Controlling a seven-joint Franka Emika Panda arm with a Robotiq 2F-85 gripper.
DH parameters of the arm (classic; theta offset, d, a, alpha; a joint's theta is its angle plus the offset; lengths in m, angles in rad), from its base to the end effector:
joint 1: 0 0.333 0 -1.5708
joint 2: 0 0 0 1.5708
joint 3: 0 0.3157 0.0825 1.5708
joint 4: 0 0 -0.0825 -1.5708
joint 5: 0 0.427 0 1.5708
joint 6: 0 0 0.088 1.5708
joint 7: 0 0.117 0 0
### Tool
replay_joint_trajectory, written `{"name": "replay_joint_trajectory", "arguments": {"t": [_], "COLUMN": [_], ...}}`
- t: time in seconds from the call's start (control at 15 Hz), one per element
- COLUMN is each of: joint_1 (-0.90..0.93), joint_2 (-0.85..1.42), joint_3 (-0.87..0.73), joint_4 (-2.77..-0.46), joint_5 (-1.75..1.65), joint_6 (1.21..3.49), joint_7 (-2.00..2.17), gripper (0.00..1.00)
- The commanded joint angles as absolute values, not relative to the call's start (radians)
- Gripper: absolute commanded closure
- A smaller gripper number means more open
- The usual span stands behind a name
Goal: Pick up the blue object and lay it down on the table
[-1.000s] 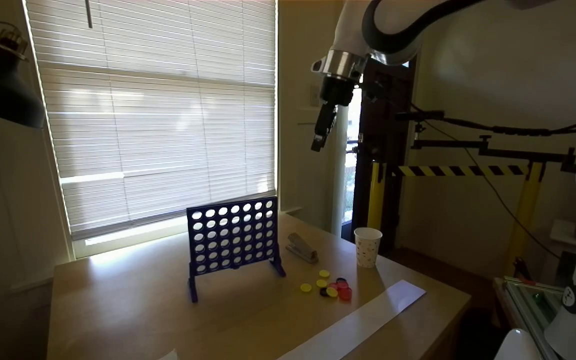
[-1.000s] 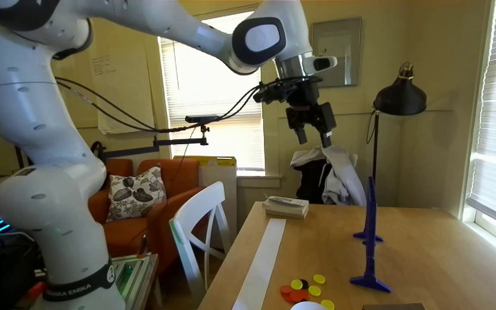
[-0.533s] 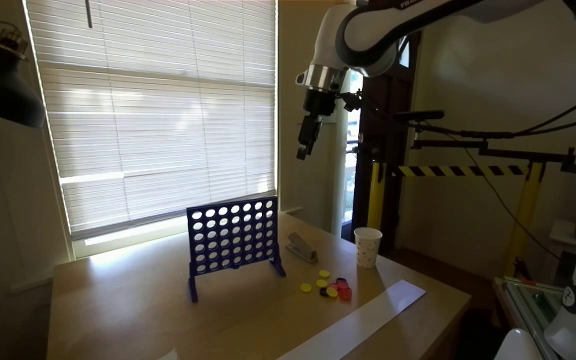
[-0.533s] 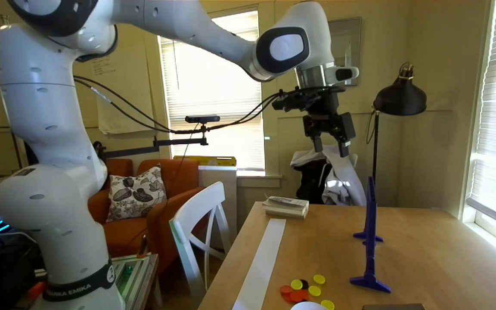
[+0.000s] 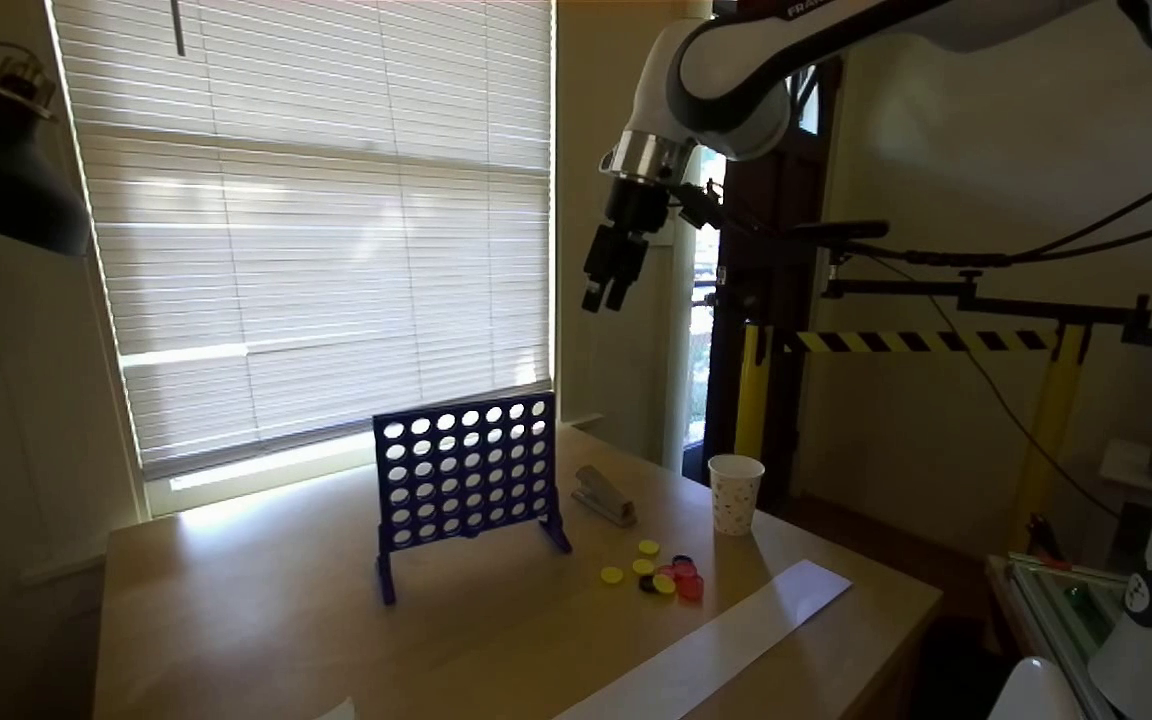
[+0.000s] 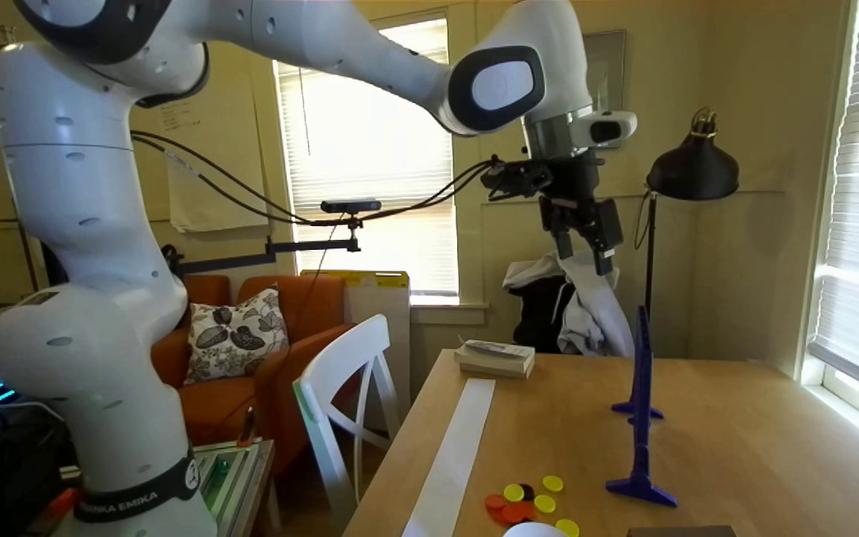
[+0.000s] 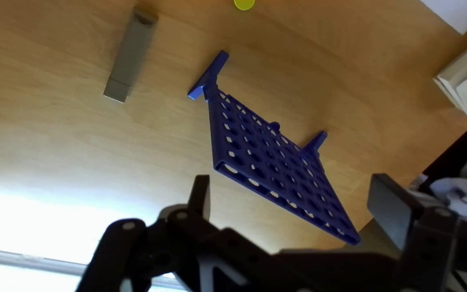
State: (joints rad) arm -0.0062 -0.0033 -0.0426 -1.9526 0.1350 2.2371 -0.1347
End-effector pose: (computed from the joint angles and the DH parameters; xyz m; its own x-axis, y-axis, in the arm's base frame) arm 0.6259 -0.0255 0.4809 0.9561 0.0040 0.2929 0.0307 -0.9958 -0.0867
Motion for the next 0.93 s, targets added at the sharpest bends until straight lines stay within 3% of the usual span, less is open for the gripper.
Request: {"name": "replay_joint_trajectory", "arguments": {"t": [0.0, 0.87], "joint_1": [-0.031, -0.040], "joint_2": [0.044, 0.276], "joint_3": [-0.051, -0.072], "joint_4": [-1.928, -1.748], "joint_5": [0.225, 0.258], "joint_6": [2.291, 2.306], "joint_7": [-0.039, 0.482], "gripper": [0.00, 0.00]}}
